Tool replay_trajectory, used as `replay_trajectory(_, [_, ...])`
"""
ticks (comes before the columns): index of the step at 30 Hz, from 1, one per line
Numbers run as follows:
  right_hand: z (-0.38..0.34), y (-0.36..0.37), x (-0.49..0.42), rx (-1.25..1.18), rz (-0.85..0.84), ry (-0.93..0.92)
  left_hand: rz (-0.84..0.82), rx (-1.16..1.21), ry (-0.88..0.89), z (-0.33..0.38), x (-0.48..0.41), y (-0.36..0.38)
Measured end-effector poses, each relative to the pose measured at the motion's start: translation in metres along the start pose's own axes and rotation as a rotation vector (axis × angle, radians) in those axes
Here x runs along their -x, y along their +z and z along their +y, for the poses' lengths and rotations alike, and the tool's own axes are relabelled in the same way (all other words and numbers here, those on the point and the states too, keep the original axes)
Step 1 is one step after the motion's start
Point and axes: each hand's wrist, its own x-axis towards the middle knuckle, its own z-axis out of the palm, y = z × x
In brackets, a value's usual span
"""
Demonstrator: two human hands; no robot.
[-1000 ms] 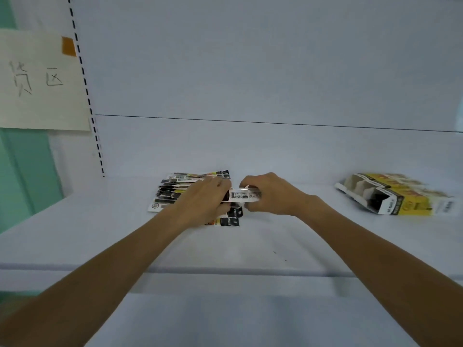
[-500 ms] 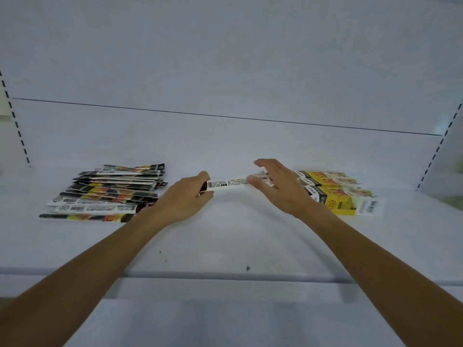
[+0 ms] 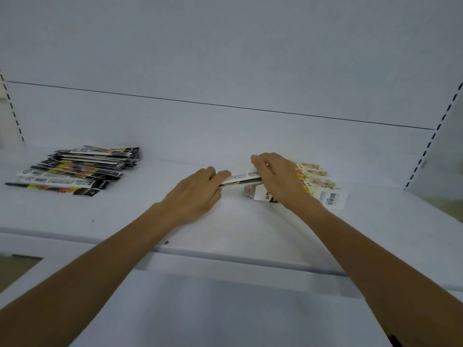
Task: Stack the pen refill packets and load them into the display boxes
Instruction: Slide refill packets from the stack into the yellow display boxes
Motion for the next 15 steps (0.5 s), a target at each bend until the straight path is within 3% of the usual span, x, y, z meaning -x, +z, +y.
replay_trajectory(3, [0.04,-0.031,0.007,0.182,-0.009,0.008,-0.012,0.048,-0.099,-0.007,0.0,0.0])
replay_trajectory(8, [0.104,-0.056,0.03,0.593,-0.245,0.069,-0.034,0.12,-0.224,-0.015,-0.002,0.001])
replay_trajectory(15, [0.12,-0.05,0.031,0.551,-0.147,-0.035,-0.052,0.063,-0.221,0.003,-0.017,0.005])
